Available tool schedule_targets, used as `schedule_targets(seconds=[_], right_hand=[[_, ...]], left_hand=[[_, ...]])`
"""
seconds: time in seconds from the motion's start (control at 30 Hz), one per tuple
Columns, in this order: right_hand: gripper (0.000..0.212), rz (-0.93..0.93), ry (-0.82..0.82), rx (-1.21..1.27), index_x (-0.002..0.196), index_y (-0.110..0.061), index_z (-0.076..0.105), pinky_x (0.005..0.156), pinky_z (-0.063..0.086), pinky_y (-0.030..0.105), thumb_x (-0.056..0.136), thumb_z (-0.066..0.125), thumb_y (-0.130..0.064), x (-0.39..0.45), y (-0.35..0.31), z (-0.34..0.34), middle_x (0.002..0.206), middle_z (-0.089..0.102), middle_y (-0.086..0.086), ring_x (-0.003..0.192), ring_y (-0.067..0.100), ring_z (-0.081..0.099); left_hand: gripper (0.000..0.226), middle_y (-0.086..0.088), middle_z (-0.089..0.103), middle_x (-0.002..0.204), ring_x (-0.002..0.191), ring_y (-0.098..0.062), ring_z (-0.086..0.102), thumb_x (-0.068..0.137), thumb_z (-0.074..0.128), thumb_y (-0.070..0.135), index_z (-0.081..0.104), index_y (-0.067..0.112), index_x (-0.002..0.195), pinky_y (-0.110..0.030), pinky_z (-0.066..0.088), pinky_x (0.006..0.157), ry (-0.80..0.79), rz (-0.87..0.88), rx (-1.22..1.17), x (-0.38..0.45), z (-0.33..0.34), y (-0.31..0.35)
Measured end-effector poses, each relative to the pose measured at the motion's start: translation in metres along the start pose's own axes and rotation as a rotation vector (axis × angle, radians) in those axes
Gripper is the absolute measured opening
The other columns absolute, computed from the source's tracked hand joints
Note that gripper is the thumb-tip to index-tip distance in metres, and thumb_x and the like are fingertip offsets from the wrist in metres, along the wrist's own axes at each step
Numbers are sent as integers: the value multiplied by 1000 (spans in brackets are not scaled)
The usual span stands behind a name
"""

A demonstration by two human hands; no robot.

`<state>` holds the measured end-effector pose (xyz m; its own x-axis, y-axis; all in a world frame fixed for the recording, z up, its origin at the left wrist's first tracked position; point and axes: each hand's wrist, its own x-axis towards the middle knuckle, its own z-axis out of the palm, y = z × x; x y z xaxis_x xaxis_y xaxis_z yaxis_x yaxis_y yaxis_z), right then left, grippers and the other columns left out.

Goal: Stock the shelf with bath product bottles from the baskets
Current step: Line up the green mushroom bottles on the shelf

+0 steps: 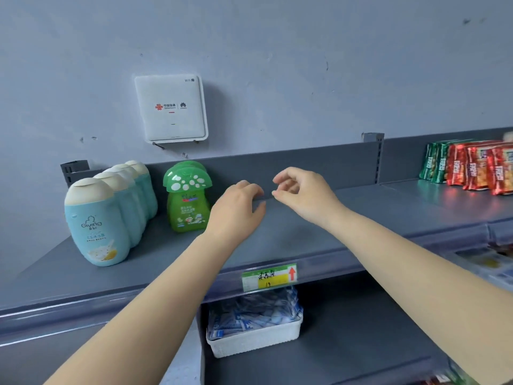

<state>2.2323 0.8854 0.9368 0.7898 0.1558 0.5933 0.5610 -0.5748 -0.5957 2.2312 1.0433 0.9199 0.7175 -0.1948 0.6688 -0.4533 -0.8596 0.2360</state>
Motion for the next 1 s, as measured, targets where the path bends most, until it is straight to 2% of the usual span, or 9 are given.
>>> schedule_targets(seconds=[0.07, 0.13, 0.3, 0.5, 0.57, 0.67, 0.77, 0.9, 1.0], right_hand=[[19, -58, 5, -272, 107, -18, 59, 71, 45, 25, 89, 59, -25, -18, 13, -24, 90, 57, -10, 80, 10, 53], [23, -69, -9, -501, 112, -19, 56, 70, 39, 26, 92, 53, -28, -38, 28, -49, 98, 55, -10, 86, 11, 50], [29, -1, -44, -831, 119, -19, 53, 75, 39, 29, 94, 45, -31, -90, 67, -113, 115, 58, -4, 107, 18, 53], [28, 189, -128, -1025, 111, -16, 54, 72, 42, 33, 92, 47, -35, -168, 116, -177, 110, 59, 0, 105, 23, 55], [28, 251, -166, -1056, 112, -15, 53, 70, 40, 33, 93, 46, -34, -198, 132, -194, 111, 57, 1, 106, 24, 55], [31, 364, -205, -1069, 118, -14, 52, 68, 38, 32, 94, 45, -34, -242, 153, -215, 115, 57, 2, 106, 25, 55], [28, 495, -198, -1038, 111, -14, 55, 68, 44, 33, 92, 48, -33, -286, 177, -232, 111, 60, 2, 101, 26, 57], [22, 613, -194, -1024, 103, -14, 55, 65, 37, 31, 89, 51, -30, -333, 202, -251, 107, 59, 3, 102, 25, 57], [24, 714, -191, -1015, 106, -12, 55, 67, 40, 32, 89, 51, -28, -358, 216, -261, 112, 60, 4, 105, 26, 56]], left_hand=[[25, 0, 58, 107, 102, -20, 53, 91, 51, 23, 61, 14, 112, -35, 46, 81, -38, 44, 20, 1, 16, 26], [28, 0, 58, 111, 105, -19, 52, 93, 49, 25, 59, 14, 116, -34, 46, 82, -76, 94, 35, 2, 33, 52], [31, 0, 58, 115, 107, -19, 52, 94, 45, 23, 56, 15, 121, -31, 45, 80, -148, 238, 30, -1, 79, 124], [25, -6, 62, 104, 99, -27, 55, 90, 48, 18, 61, 9, 109, -33, 42, 74, -242, 454, -5, -24, 142, 218], [27, -5, 62, 106, 101, -26, 55, 90, 47, 22, 60, 10, 111, -32, 41, 77, -289, 542, -1, -37, 165, 248], [30, -3, 59, 111, 105, -23, 52, 93, 43, 27, 57, 13, 117, -31, 40, 81, -365, 645, 8, -57, 199, 288], [30, -4, 58, 111, 106, -24, 52, 94, 42, 26, 57, 12, 116, -31, 40, 80, -450, 713, -13, -77, 228, 324], [27, -4, 58, 109, 105, -24, 52, 93, 44, 26, 56, 12, 112, -29, 37, 76, -540, 807, -48, -100, 262, 363], [28, -4, 59, 112, 108, -25, 53, 90, 47, 23, 57, 14, 115, -30, 40, 77, -625, 837, -112, -114, 288, 387]])
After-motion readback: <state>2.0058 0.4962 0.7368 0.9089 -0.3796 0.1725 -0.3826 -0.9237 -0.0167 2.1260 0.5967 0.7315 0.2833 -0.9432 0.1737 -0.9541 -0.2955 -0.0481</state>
